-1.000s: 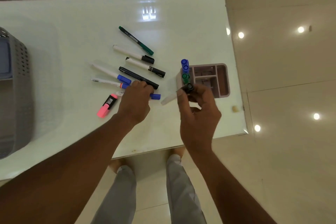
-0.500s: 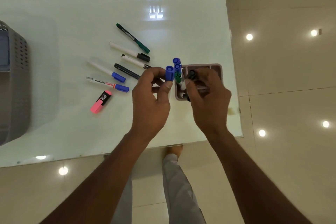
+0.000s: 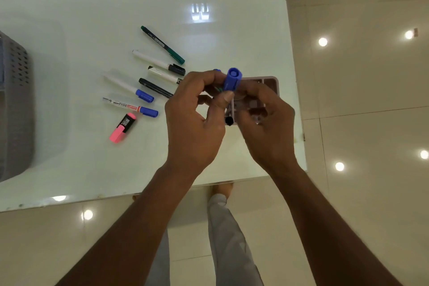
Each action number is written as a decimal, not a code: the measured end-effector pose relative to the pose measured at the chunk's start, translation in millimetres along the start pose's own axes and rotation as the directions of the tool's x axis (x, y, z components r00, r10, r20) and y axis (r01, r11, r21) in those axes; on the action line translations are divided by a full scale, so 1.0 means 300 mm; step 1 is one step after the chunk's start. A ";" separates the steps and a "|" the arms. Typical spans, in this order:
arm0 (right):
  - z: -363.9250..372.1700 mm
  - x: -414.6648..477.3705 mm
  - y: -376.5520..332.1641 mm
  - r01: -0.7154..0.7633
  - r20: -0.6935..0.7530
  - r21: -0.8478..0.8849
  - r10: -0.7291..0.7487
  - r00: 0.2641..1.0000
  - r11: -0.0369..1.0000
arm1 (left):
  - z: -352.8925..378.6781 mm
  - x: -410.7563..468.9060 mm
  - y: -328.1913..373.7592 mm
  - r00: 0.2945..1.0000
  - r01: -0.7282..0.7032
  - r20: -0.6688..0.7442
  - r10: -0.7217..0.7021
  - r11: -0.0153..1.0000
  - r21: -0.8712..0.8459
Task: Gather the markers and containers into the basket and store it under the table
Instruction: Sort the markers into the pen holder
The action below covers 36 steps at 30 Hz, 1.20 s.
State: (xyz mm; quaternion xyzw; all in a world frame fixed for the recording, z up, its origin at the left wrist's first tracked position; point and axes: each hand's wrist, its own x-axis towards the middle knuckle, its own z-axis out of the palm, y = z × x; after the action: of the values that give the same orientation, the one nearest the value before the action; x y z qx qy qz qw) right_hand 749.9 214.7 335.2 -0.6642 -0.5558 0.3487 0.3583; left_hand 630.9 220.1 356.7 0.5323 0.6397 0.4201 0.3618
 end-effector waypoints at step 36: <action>-0.149 0.200 0.254 -0.100 -0.044 -0.175 0.093 0.995 0.980 | 0.276 0.253 0.006 0.783 0.014 0.581 -0.222 0.940 0.340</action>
State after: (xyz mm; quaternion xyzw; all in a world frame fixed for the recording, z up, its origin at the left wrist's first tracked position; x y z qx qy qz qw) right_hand 833.9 260.4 287.8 -0.7257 -0.5451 0.3030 0.2906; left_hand 694.0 307.6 325.2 0.6487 0.5793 0.0930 0.4847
